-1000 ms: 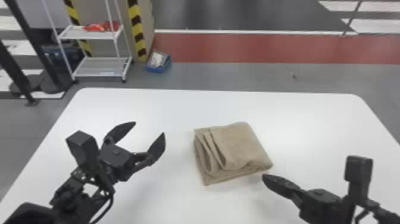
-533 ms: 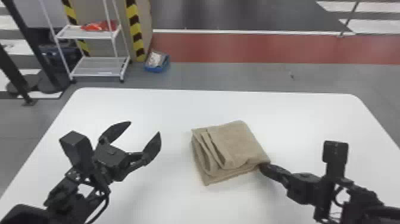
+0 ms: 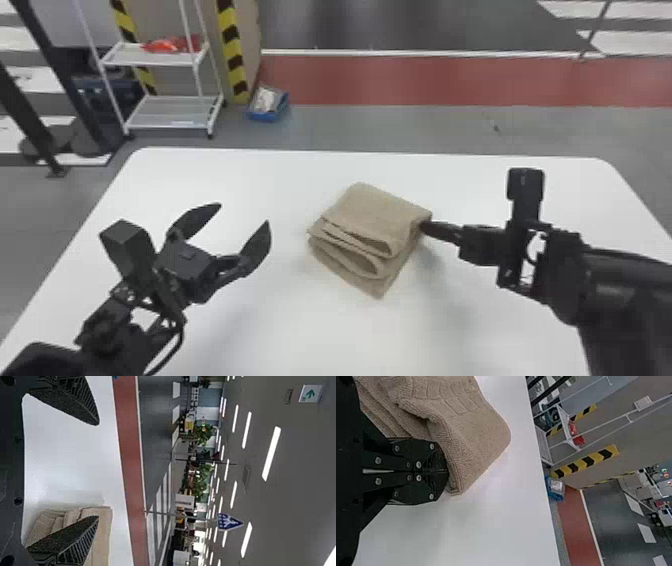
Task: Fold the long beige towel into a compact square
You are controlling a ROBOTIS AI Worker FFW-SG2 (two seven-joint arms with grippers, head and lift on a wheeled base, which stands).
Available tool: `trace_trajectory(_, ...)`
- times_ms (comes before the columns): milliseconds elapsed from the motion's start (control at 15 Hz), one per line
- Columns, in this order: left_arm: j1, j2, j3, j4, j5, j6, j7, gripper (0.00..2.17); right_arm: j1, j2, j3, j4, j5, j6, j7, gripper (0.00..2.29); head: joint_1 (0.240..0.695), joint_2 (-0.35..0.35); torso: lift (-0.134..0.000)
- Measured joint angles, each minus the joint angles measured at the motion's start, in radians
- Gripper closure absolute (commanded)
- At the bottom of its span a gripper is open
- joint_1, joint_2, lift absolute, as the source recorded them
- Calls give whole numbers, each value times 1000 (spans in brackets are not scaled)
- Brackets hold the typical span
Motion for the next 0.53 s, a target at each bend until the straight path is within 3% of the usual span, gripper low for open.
trace_trajectory(133,-7,1,0,21,3,-23,-1,36,24,-3,-10,0,-8,-14,24,1767,695,23,-124)
trace_trajectory(267,-25,1,-9,52,4,-45,-1,39,108,-10,-80,-76,-41,-17,64,1771,695,14,-124)
trace_trajectory(400,-61,-5,-31,100,3,-83,-1,46,201,-25,-208,-175,-102,-17,107,1760,695,-49,-124)
trace_trajectory(533,-95,-12,-57,143,4,-100,4,66,282,-54,-346,-240,-178,-60,144,1463,695,-114,-124)
